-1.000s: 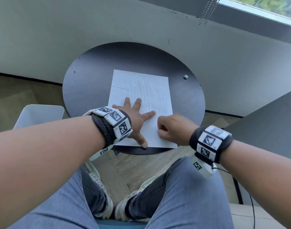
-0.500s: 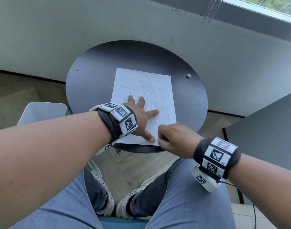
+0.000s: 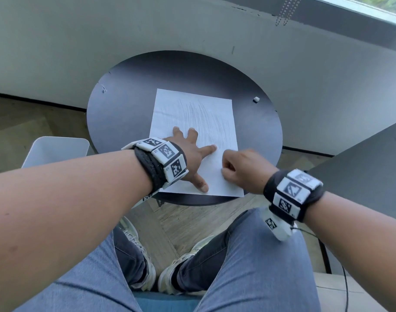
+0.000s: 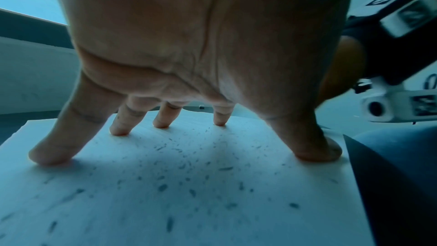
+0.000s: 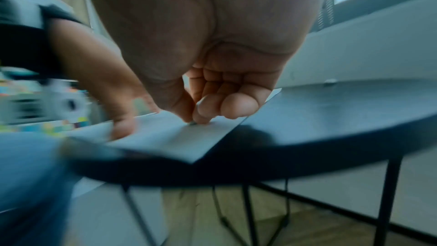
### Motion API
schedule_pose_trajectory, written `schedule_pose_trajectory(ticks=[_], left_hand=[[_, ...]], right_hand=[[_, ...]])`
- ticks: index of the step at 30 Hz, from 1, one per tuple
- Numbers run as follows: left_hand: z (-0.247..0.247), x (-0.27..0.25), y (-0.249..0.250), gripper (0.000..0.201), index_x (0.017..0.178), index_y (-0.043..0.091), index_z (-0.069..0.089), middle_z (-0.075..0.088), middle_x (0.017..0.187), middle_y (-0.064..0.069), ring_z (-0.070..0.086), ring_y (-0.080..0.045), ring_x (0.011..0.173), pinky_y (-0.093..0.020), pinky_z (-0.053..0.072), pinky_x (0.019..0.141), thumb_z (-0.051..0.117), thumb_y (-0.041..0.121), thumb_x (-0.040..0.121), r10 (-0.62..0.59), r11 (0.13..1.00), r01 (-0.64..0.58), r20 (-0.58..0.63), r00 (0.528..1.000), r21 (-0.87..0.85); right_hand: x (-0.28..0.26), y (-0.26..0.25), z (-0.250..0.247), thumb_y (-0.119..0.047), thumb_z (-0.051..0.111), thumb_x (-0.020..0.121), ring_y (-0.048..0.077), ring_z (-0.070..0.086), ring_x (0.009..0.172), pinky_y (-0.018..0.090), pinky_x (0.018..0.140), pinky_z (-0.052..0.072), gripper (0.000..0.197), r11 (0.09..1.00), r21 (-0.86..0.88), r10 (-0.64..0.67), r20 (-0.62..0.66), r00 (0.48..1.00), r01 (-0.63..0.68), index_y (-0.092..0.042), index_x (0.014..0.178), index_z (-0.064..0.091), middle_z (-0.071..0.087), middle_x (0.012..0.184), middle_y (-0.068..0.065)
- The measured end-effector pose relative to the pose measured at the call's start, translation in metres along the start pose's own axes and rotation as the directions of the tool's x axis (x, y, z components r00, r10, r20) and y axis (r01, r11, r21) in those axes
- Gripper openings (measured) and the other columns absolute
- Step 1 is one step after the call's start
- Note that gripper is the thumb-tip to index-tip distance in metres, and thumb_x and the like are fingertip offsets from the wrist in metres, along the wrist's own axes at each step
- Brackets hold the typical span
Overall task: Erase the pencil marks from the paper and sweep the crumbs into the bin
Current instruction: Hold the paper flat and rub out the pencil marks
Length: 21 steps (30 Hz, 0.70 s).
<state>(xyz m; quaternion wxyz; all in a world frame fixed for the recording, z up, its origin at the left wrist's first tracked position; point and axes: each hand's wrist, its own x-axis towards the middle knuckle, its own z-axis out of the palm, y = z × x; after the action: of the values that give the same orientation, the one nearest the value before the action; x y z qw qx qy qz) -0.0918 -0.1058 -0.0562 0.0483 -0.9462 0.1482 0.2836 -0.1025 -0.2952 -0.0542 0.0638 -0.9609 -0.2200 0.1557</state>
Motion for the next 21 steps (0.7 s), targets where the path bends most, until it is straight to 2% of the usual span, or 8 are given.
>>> schedule_pose_trajectory(ticks=[3,5,8,10,13,16,21], left_hand=[[-0.001,0.001,0.001,0.127,0.154,0.057,-0.012,-0.007,0.166,-0.012,-0.006,-0.058,0.149,-0.071,0.041,0.102,0.065,0.093,0.059,0.000,1.000,0.000,0.011,1.000,0.003],[-0.002,0.001,0.003,0.126,0.153,0.059,-0.013,-0.007,0.166,-0.014,-0.007,-0.060,0.149,-0.070,0.042,0.103,0.066,0.092,0.060,-0.002,1.000,0.002,0.016,1.000,0.003],[-0.003,0.001,0.004,0.124,0.152,0.060,-0.012,-0.007,0.166,-0.014,-0.006,-0.060,0.149,-0.069,0.042,0.103,0.066,0.091,0.062,-0.003,1.000,0.002,0.017,1.000,0.005],[-0.003,0.001,0.003,0.123,0.152,0.061,-0.012,-0.005,0.166,-0.014,-0.004,-0.060,0.148,-0.068,0.043,0.102,0.066,0.091,0.061,-0.001,1.000,0.001,0.011,1.000,0.004],[-0.003,0.001,0.002,0.124,0.152,0.061,-0.011,0.000,0.164,-0.013,-0.002,-0.060,0.148,-0.067,0.045,0.099,0.066,0.092,0.060,-0.001,1.000,0.001,0.005,1.000,0.007],[-0.004,0.002,0.003,0.126,0.152,0.060,-0.012,0.001,0.163,-0.013,-0.002,-0.060,0.148,-0.066,0.045,0.099,0.066,0.093,0.059,-0.001,1.000,0.001,0.006,1.000,0.013],[-0.003,0.002,0.004,0.127,0.153,0.059,-0.014,0.000,0.163,-0.014,-0.002,-0.061,0.148,-0.064,0.045,0.101,0.064,0.094,0.059,-0.002,1.000,0.002,0.002,1.000,0.018]], right_hand=[[-0.025,-0.013,0.008,-0.028,0.053,0.094,0.019,0.051,0.065,0.034,0.059,0.044,0.015,0.993,-0.015,-0.117,0.059,0.991,0.118,-0.017,0.084,0.052,0.057,0.070,-0.003],[-0.021,-0.010,0.006,-0.028,0.054,0.093,0.017,0.051,0.064,0.033,0.059,0.045,0.014,0.993,-0.009,-0.118,0.074,0.990,0.119,-0.018,0.083,0.054,0.056,0.069,-0.004],[0.009,0.010,-0.005,-0.026,0.054,0.093,0.019,0.055,0.069,0.030,0.059,0.044,0.012,0.999,0.046,0.028,0.010,1.000,-0.028,-0.019,0.083,0.056,0.059,0.074,-0.002],[0.030,0.024,-0.011,-0.026,0.054,0.092,0.021,0.057,0.078,0.032,0.064,0.047,0.011,0.992,0.056,0.114,-0.028,0.993,-0.112,-0.018,0.086,0.058,0.060,0.079,-0.001],[0.038,0.028,-0.012,-0.026,0.053,0.092,0.022,0.057,0.081,0.033,0.068,0.049,0.011,0.988,0.052,0.147,-0.045,0.988,-0.145,-0.017,0.088,0.058,0.060,0.080,-0.002],[0.015,0.014,-0.005,-0.027,0.053,0.093,0.022,0.057,0.074,0.035,0.065,0.051,0.012,0.996,0.041,0.078,-0.021,0.997,-0.077,-0.017,0.087,0.056,0.060,0.077,0.000],[-0.030,-0.017,0.012,-0.026,0.055,0.092,0.021,0.052,0.065,0.036,0.061,0.045,0.014,0.986,-0.010,-0.164,0.036,0.986,0.164,-0.015,0.085,0.056,0.059,0.070,0.000]])
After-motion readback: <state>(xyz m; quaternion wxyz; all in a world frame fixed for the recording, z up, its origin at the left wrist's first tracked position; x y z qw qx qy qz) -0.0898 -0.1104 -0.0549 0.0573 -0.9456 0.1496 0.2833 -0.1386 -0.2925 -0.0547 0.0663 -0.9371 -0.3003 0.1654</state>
